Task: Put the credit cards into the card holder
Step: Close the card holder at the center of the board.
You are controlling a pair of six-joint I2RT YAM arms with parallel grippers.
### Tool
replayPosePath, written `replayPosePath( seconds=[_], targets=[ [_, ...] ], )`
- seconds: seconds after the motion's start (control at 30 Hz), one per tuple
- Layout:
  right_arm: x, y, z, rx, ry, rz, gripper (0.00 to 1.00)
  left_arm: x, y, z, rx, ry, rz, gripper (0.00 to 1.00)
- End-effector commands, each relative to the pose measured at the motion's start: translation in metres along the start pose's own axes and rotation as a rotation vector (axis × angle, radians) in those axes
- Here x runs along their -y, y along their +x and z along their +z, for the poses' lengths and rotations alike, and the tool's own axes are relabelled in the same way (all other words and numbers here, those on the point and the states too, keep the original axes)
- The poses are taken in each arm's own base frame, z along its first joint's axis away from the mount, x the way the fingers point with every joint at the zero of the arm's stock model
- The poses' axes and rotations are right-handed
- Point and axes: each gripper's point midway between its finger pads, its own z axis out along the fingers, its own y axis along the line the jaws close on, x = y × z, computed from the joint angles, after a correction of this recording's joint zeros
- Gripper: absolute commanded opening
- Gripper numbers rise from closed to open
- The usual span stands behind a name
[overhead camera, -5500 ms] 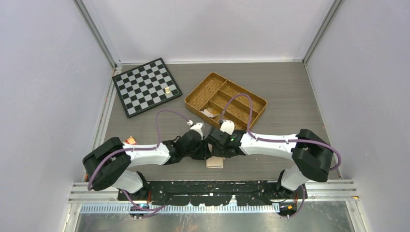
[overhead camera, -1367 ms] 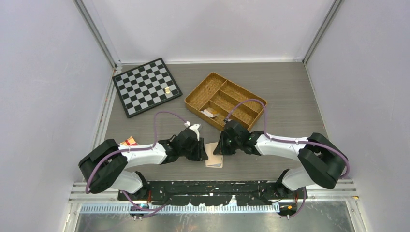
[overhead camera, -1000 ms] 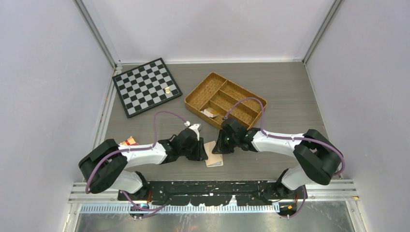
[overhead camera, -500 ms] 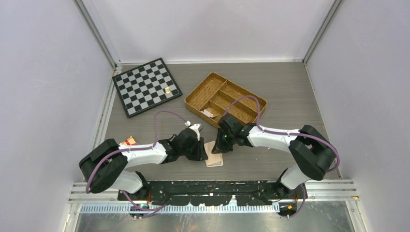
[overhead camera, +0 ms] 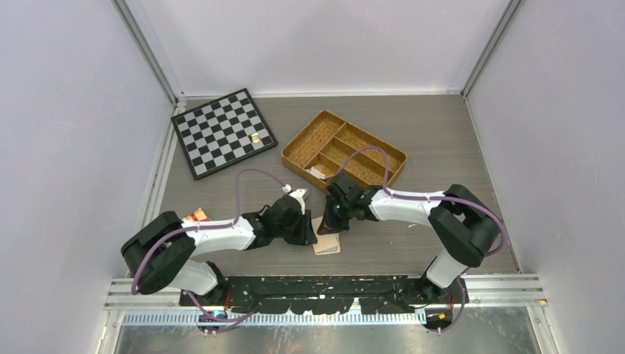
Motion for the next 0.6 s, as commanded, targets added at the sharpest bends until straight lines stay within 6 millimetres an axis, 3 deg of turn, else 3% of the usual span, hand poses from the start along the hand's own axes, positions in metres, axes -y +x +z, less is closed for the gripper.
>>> replayPosePath(
  seconds=[0.0, 0.2, 0.37, 0.57],
  targets=[
    [0.073, 0.012, 0.027, 0.005, 0.271, 0.012, 0.01, -0.015, 0.003, 0.005, -0.011, -0.066, 0.022, 0.28],
    [0.067, 0.010, 0.023, 0.020, 0.255, 0.006, 0.00, -0.015, 0.002, 0.003, -0.002, -0.070, 0.021, 0.28],
    [0.029, -0.011, -0.003, 0.079, 0.166, -0.068, 0.02, -0.012, -0.010, -0.011, 0.028, -0.082, 0.034, 0.32],
    [-0.025, -0.045, -0.053, 0.197, 0.051, -0.156, 0.37, -0.006, -0.046, -0.043, 0.118, -0.108, 0.068, 0.59]
  ],
)
